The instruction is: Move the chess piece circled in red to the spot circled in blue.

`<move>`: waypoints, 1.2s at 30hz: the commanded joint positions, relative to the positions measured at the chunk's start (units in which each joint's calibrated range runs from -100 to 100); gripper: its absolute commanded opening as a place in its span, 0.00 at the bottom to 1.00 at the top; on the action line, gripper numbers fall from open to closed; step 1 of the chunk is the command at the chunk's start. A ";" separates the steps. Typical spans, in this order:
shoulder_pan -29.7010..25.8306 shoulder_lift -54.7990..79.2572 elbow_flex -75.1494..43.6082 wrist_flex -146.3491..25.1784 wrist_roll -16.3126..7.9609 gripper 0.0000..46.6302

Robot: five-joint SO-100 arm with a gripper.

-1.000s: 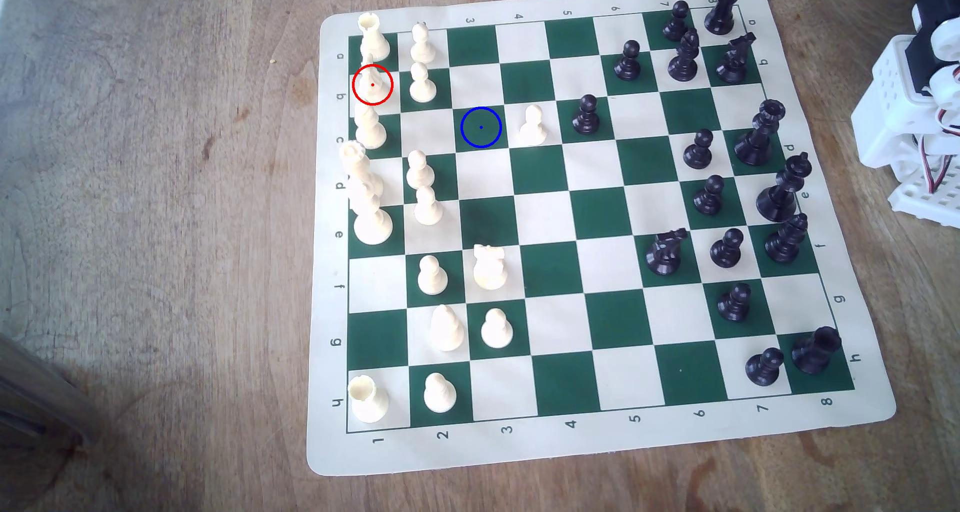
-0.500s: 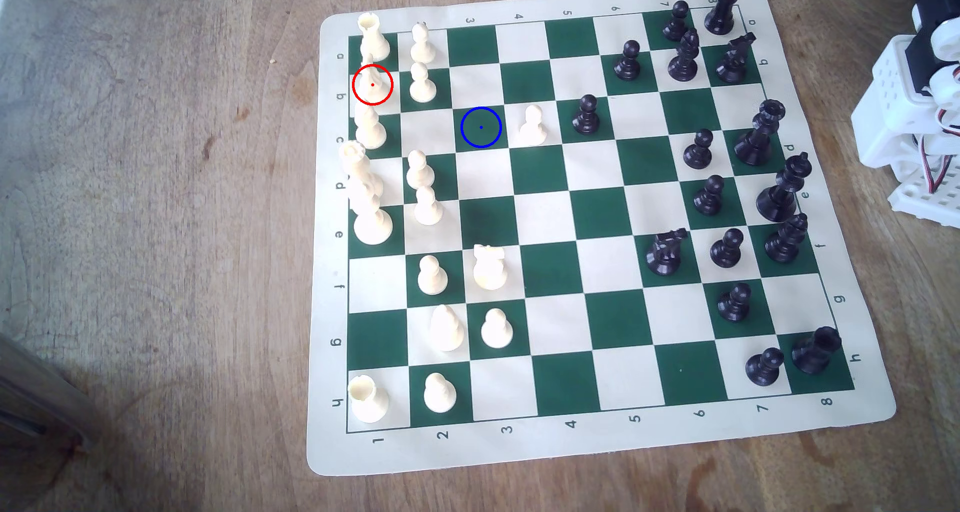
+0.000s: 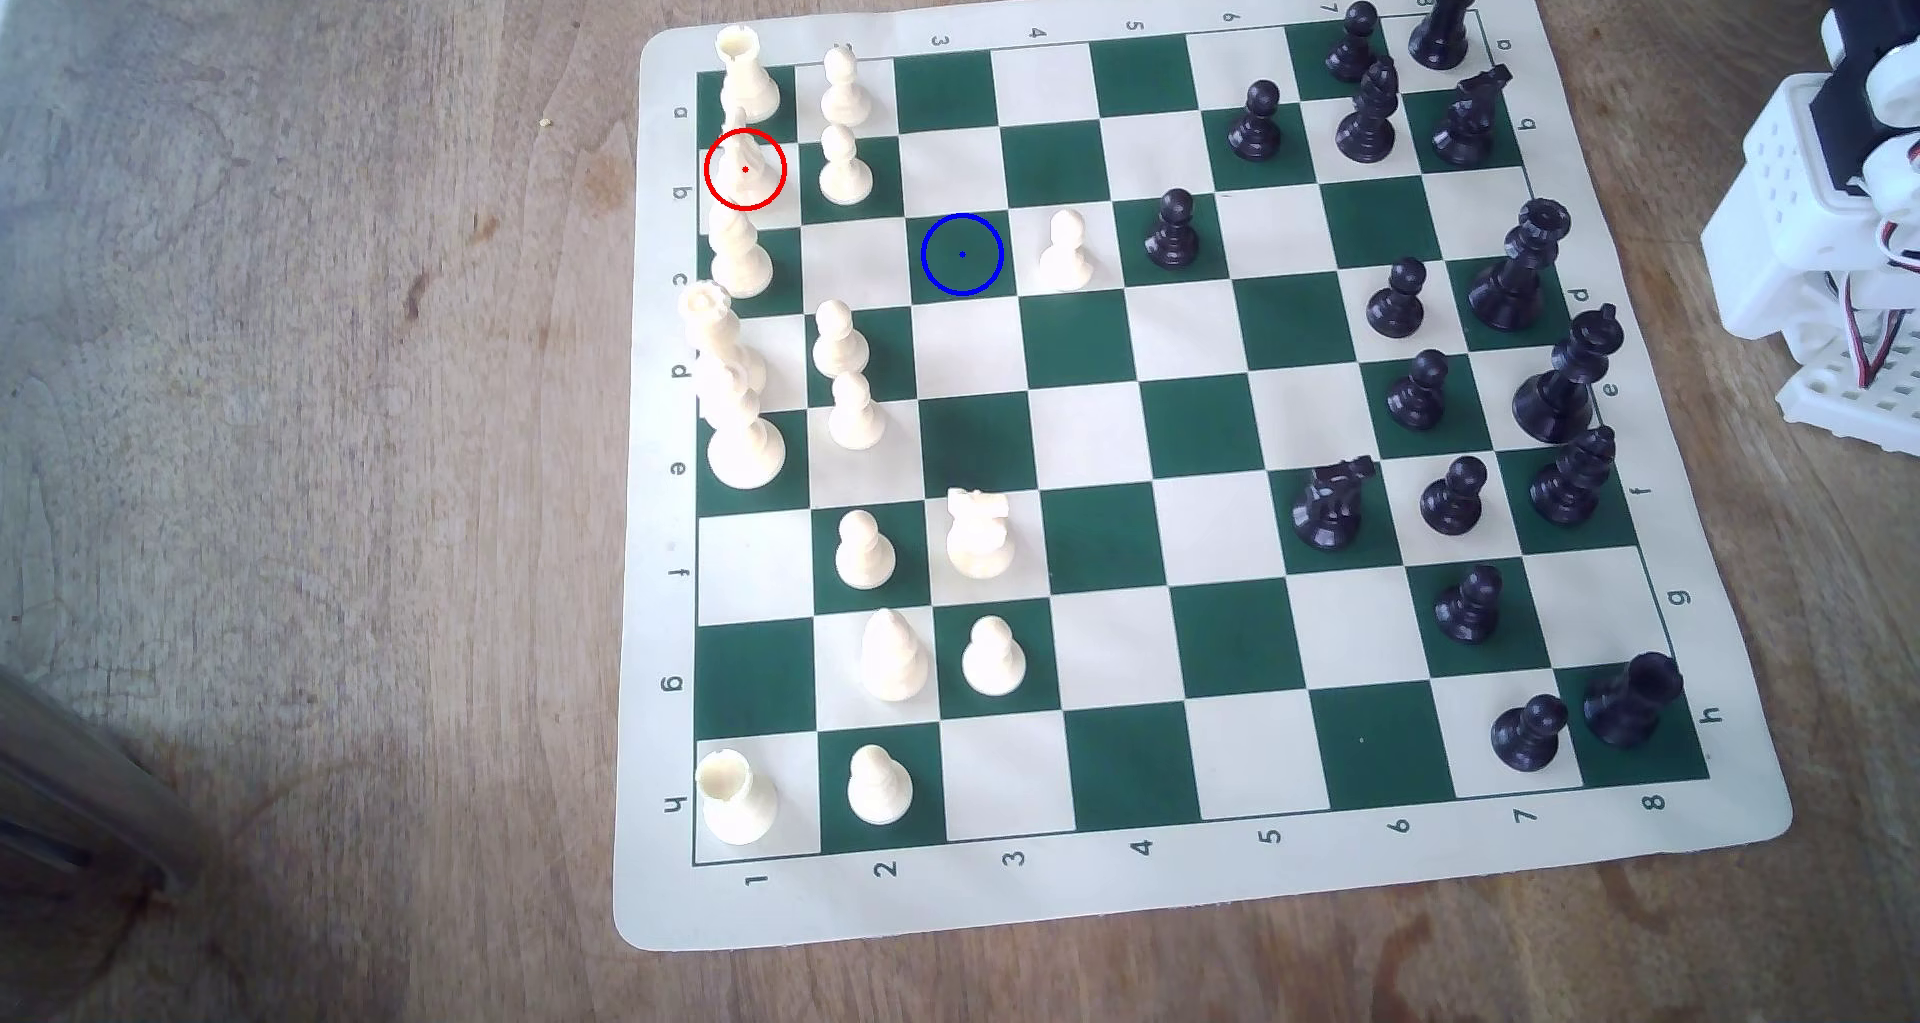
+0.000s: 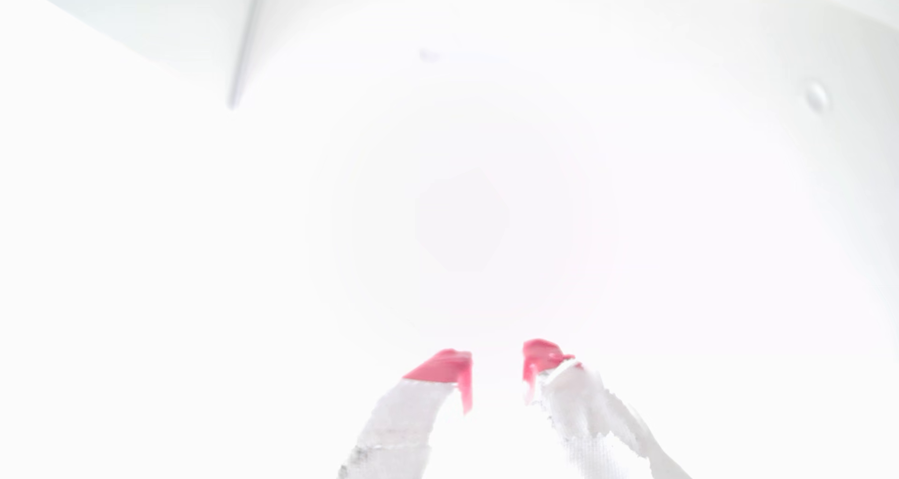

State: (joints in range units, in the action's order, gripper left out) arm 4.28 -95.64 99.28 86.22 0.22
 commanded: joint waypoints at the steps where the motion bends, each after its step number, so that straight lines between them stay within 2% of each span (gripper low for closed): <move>1: -0.72 -0.11 0.72 -28.72 5.13 0.00; 2: -1.19 -0.11 0.72 -34.21 6.84 0.00; 3: -1.81 -0.11 0.72 -44.86 6.79 0.00; 6: -2.13 -0.11 0.63 -58.37 5.32 0.01; 10: -1.74 -0.11 -3.90 -80.24 4.40 0.16; 11: -1.19 -0.11 -7.16 -86.54 3.27 0.19; 12: -0.25 1.50 -15.96 -100.22 1.17 0.23; 15: 0.77 8.21 -27.56 -113.49 0.00 0.28; 16: 1.71 14.40 -33.73 -119.22 -0.20 0.35; 20: 3.58 30.02 -44.70 -122.99 -1.56 0.70; 22: 4.13 36.90 -48.87 -123.07 -1.56 0.75; 24: 4.13 45.22 -53.86 -123.07 -1.66 0.76; 25: 4.05 53.28 -59.30 -123.32 -1.86 0.72; 29: 3.97 69.50 -71.72 -123.48 -2.93 0.60; 36: 4.44 85.46 -83.86 -116.93 -4.35 0.63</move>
State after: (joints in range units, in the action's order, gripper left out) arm 8.33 -17.05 26.71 -36.10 -3.64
